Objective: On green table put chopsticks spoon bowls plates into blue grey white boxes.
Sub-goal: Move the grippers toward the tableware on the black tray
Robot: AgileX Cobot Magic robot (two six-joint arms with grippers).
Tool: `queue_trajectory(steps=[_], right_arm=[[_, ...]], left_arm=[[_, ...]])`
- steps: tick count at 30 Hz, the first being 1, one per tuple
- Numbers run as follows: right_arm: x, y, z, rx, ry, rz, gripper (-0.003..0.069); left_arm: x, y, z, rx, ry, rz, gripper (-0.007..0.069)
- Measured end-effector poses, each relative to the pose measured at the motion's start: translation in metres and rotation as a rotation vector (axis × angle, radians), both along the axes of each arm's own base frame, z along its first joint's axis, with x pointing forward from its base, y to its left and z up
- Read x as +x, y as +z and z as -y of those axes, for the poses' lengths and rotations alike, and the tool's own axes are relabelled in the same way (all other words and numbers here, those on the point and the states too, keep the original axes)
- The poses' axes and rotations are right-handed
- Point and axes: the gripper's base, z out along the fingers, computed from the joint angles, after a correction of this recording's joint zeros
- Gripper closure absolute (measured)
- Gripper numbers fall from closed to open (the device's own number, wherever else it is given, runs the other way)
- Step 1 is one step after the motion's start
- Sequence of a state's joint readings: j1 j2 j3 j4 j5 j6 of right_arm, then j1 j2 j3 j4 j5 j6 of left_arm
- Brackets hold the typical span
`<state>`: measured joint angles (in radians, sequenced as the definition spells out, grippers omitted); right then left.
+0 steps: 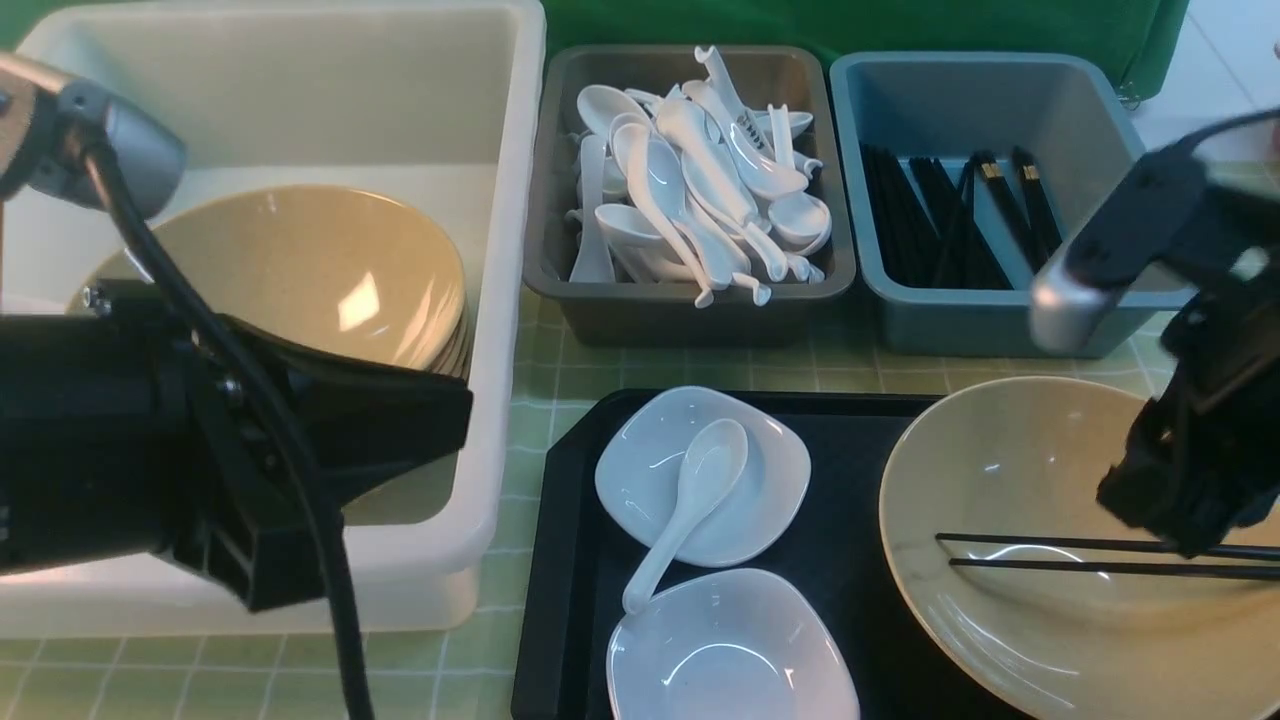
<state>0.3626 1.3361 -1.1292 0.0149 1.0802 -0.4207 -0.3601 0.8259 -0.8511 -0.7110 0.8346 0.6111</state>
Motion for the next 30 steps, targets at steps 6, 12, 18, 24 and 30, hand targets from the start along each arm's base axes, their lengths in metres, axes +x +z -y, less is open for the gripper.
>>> queue_trajectory(steps=[6, 12, 18, 24, 30], right_arm=[[0.028, -0.036, 0.004, -0.141, 0.15, -0.095, 0.0214], [0.044, -0.063, 0.007, -0.269, 0.256, -0.166, 0.0192], [0.05, -0.078, 0.005, -0.282, 0.265, -0.215, 0.0192], [0.056, -0.093, 0.004, -0.306, 0.276, -0.262, 0.0192], [0.061, -0.1, 0.013, -0.348, 0.265, -0.28, 0.0207]], left_arm=[[-0.003, -0.001, 0.001, 0.028, -0.047, 0.015, 0.0625], [-0.004, -0.001, 0.001, 0.033, -0.059, 0.011, 0.0625], [-0.004, -0.002, 0.001, 0.034, -0.061, 0.009, 0.0625], [-0.005, -0.002, 0.002, 0.038, -0.069, 0.001, 0.0625], [-0.005, -0.002, 0.002, 0.038, -0.07, 0.0, 0.0625]])
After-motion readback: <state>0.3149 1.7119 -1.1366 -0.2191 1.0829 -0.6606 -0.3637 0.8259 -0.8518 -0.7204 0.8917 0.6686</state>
